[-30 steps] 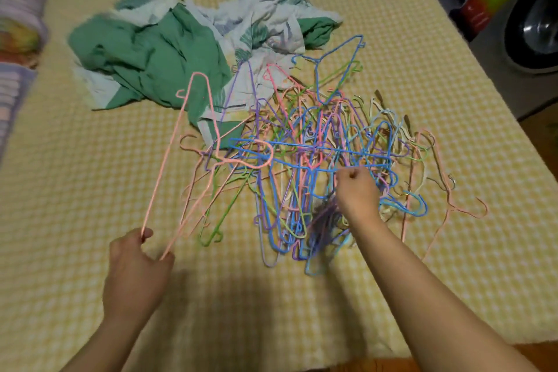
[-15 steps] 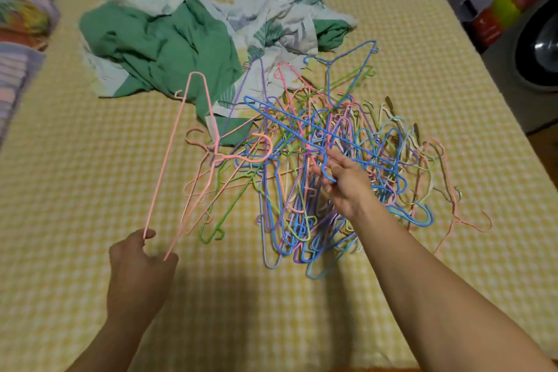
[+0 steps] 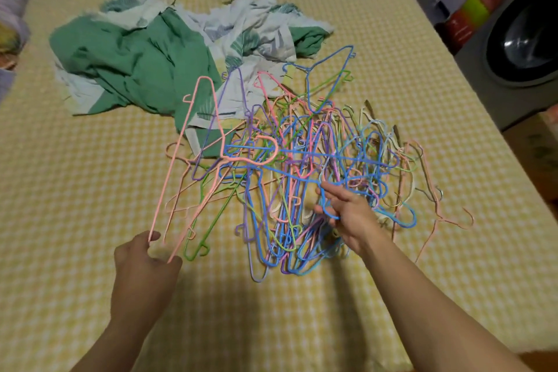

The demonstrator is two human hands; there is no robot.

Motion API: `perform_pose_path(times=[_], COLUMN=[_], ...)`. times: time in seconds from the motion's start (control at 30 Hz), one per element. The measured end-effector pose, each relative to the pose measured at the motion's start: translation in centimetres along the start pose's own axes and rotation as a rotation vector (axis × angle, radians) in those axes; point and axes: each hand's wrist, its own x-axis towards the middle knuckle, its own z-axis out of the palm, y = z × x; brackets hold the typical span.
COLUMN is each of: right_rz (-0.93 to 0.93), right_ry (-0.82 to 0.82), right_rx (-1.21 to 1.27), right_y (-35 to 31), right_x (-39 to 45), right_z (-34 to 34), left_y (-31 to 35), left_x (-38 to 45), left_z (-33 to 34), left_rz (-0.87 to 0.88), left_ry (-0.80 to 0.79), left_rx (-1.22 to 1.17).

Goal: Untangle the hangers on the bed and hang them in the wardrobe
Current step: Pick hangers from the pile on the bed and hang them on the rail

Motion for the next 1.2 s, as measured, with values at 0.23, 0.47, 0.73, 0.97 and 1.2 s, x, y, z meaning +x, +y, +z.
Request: perform_pose_path(times=[0.23, 0.47, 0.73, 0.97, 1.2], right_rz=[0.015, 0.022, 0.023, 0.109, 0.104], right_ry=[-0.04, -0.083, -0.136, -0.231, -0.276], right_rx=[0.032, 0.205, 0.004, -0.278, -0.52], right_y=[-1.2, -3.0, -0.9, -2.7, -4.8], right_x=[-0.1, 0.4, 0.7, 2.7, 3.3], right_z=[-0.5, 0.5, -3.4, -8.9, -10.0], left_y=[1.7, 2.9, 3.3, 4.2, 5.4], left_x=[0.7, 0.7, 0.1, 0.2, 0.7], left_z=[0.8, 0.6, 0.7, 1.2, 1.9], left_rz=[0.027, 0.011, 0.014, 0.039, 0.053], left_ry=[0.003, 0.016, 0.02, 0.009, 0.008], left_rx=[-0.005, -0.018, -0.037, -0.005, 0.016])
